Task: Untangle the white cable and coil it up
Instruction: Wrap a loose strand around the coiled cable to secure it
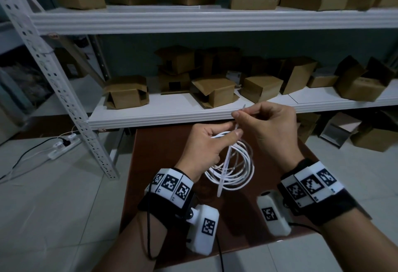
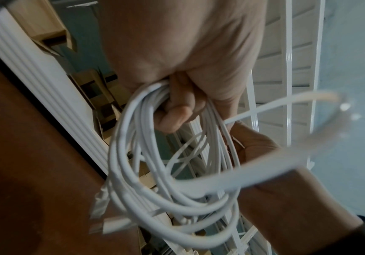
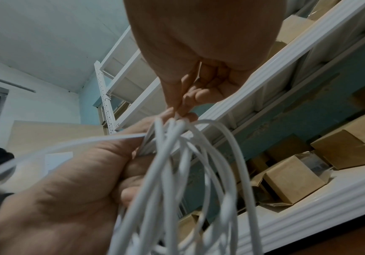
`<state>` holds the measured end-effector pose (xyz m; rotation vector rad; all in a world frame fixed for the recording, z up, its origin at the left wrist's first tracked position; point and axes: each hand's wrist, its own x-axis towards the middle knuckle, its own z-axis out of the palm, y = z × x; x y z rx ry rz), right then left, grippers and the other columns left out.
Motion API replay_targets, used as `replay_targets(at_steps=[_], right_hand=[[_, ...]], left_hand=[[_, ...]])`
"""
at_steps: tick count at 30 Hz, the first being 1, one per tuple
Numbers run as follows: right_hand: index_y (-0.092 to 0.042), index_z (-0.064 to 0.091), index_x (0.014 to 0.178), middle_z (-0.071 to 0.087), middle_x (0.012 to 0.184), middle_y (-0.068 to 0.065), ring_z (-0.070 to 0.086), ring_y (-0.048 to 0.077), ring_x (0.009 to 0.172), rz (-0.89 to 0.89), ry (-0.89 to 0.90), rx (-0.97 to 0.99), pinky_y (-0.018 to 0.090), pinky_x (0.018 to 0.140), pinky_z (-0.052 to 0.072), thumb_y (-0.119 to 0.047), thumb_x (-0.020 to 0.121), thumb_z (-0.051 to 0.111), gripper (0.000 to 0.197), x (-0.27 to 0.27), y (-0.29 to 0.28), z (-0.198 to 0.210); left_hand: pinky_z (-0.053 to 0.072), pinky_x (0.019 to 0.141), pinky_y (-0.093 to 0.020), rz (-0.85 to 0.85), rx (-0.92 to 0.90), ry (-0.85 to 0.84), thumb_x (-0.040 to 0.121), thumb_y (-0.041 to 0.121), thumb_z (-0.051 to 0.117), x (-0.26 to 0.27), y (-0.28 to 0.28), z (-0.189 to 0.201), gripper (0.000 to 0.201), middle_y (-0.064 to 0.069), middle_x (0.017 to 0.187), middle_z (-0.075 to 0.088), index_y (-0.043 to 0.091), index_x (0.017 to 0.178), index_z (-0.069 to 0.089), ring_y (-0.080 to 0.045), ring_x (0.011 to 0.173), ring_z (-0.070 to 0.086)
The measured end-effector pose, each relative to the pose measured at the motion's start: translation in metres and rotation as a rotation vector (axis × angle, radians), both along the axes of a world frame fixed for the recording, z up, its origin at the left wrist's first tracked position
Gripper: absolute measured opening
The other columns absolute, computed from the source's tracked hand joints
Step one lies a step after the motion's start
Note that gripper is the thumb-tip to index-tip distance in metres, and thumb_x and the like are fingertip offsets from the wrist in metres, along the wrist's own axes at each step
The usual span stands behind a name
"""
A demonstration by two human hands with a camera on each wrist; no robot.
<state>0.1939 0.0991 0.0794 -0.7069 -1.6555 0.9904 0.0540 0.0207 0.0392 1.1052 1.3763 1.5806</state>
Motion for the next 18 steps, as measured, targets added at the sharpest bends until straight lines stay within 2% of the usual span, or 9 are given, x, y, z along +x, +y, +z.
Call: replay_targets(at_steps=[1,3,5,6,8,13,18], right_hand=[[-0.008,0.080,0.082,0.079,0.076,0.004,0.077,0.023,0.075,0.007,0.010,-0.004,0.030,0.069,0.063,-0.017,0.080,0.088,0.012,-0.0004,-0.0005,0.0005],[-0.006,0.080,0.082,0.079,0.077,0.005,0.077,0.024,0.076,0.020,0.021,-0.011,0.031,0.069,0.063,-0.016,0.080,0.088,0.013,-0.0013,-0.0007,0.0012],[-0.006,0.080,0.082,0.079,0.077,0.006,0.077,0.025,0.075,0.036,0.032,-0.023,0.032,0.069,0.063,-0.017,0.080,0.088,0.014,-0.0023,-0.0014,0.0017],[-0.006,0.080,0.083,0.079,0.077,0.006,0.077,0.025,0.075,0.045,0.039,-0.025,0.031,0.069,0.063,-0.017,0.079,0.088,0.014,-0.0029,-0.0023,0.0021],[-0.006,0.080,0.083,0.079,0.077,0.007,0.077,0.025,0.075,0.058,0.054,-0.025,0.031,0.070,0.063,-0.016,0.078,0.088,0.014,-0.0039,-0.0035,0.0019],[-0.010,0.080,0.083,0.079,0.078,0.007,0.077,0.025,0.076,0.060,0.074,-0.032,0.031,0.072,0.063,-0.019,0.077,0.088,0.013,-0.0043,-0.0037,0.0007],[-0.001,0.079,0.088,0.078,0.079,0.014,0.076,0.027,0.071,0.074,0.094,-0.067,0.034,0.070,0.063,-0.016,0.080,0.086,0.018,-0.0025,-0.0008,0.0014]], left_hand=[[0.031,0.046,-0.023,-0.010,-0.009,-0.010,0.098,0.021,0.076,-0.0002,-0.0008,0.0013,0.030,0.008,0.070,0.076,0.012,0.126,0.078,-0.003,0.045,0.043],[0.032,0.045,-0.026,-0.033,0.014,-0.035,0.100,0.029,0.073,-0.0026,-0.0009,0.0020,0.023,-0.004,0.061,0.072,0.012,0.111,0.083,-0.011,0.042,0.040],[0.030,0.044,-0.030,-0.034,0.021,-0.038,0.099,0.041,0.072,-0.0049,-0.0004,0.0024,0.029,-0.013,0.056,0.050,0.016,0.092,0.085,-0.018,0.040,0.036],[0.028,0.045,-0.031,-0.025,0.016,-0.043,0.098,0.043,0.072,-0.0059,0.0007,0.0019,0.031,-0.011,0.058,0.045,0.015,0.091,0.085,-0.018,0.039,0.035],[0.029,0.047,-0.031,-0.009,0.013,-0.087,0.097,0.039,0.074,-0.0073,0.0023,0.0014,0.028,-0.009,0.060,0.044,0.014,0.094,0.086,-0.015,0.037,0.035],[0.031,0.043,-0.025,-0.015,0.002,-0.130,0.096,0.031,0.077,-0.0073,0.0027,0.0029,0.021,-0.002,0.051,0.038,0.017,0.082,0.085,-0.012,0.038,0.030],[0.031,0.039,-0.024,-0.055,0.013,-0.136,0.099,0.032,0.074,-0.0048,0.0015,0.0033,0.024,-0.005,0.053,0.050,0.011,0.096,0.085,-0.010,0.034,0.036]])
